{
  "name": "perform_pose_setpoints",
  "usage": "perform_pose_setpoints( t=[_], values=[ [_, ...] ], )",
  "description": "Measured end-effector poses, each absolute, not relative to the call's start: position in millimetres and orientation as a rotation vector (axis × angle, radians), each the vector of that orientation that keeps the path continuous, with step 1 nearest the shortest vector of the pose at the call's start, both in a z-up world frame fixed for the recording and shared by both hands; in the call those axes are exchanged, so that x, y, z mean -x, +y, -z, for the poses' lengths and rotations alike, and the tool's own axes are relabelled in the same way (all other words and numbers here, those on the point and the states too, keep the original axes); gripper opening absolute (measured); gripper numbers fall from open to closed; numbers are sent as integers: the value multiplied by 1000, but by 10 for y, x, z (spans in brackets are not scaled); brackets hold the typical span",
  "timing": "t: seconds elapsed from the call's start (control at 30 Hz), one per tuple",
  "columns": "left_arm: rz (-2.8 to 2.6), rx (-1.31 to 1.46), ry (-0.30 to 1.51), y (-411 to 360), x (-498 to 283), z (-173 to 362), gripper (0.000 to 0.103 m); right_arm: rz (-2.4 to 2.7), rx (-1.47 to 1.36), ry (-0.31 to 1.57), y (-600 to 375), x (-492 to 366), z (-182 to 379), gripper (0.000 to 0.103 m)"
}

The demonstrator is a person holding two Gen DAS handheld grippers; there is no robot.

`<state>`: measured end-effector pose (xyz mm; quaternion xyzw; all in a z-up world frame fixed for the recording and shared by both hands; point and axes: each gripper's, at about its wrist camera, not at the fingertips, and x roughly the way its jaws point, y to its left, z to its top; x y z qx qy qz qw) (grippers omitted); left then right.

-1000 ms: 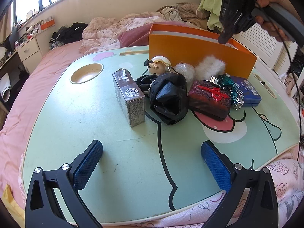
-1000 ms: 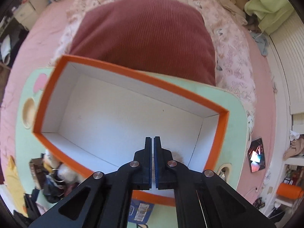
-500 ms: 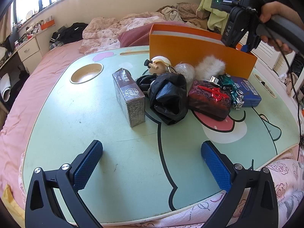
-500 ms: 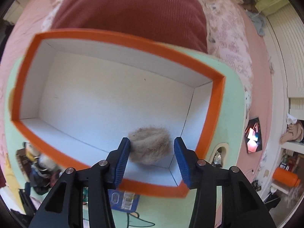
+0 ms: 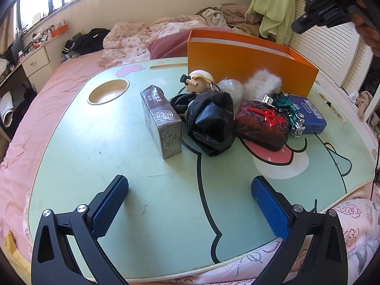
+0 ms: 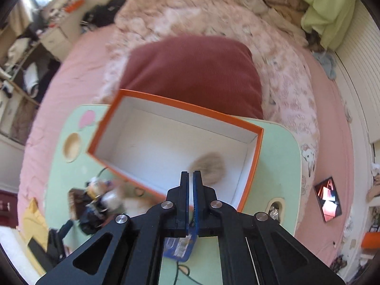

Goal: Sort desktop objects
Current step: 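Close right tool on brown fluffy pompom inside box, then lift brown pompom out with right tool and set it beside white pompom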

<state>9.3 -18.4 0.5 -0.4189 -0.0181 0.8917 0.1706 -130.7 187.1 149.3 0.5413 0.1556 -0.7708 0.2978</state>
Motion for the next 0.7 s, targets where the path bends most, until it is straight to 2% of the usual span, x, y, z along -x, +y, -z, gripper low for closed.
perform_pose_setpoints(
  t=[0.07, 0.13, 0.17, 0.2, 0.4, 0.47, 0.5, 0.57, 0.7],
  values=[
    [-2538, 1192, -55, -187, -93, -4, 103, 2038, -1426, 447, 1854, 1228, -1463, 7],
    [-2540, 1192, -57, -192, -95, -5, 103, 2055, -1459, 460, 1861, 1280, -1361, 28],
    [-2540, 1192, -57, -189, -94, -5, 103, 2078, -1489, 438, 1887, 1365, -1265, 47],
    [-2542, 1192, -59, -189, -94, -5, 103, 2093, -1509, 417, 1920, 1447, -1191, 51],
    [-2551, 1195, -66, -184, -94, -5, 103, 2082, -1682, 487, 1801, 1828, -611, 51],
    [-2555, 1194, -65, -185, -102, -8, 103, 2072, -1710, 539, 1744, 1845, -454, 48],
    [-2556, 1194, -65, -185, -108, -10, 103, 2075, -1713, 586, 1717, 1823, -407, 41],
    [-2561, 1195, -70, -194, -116, -12, 103, 2082, -1692, 678, 1671, 1766, -383, 36],
    [-2570, 1197, -74, -195, -113, -12, 103, 2125, -1562, 579, 1758, 1663, -677, 35]
  ],
)
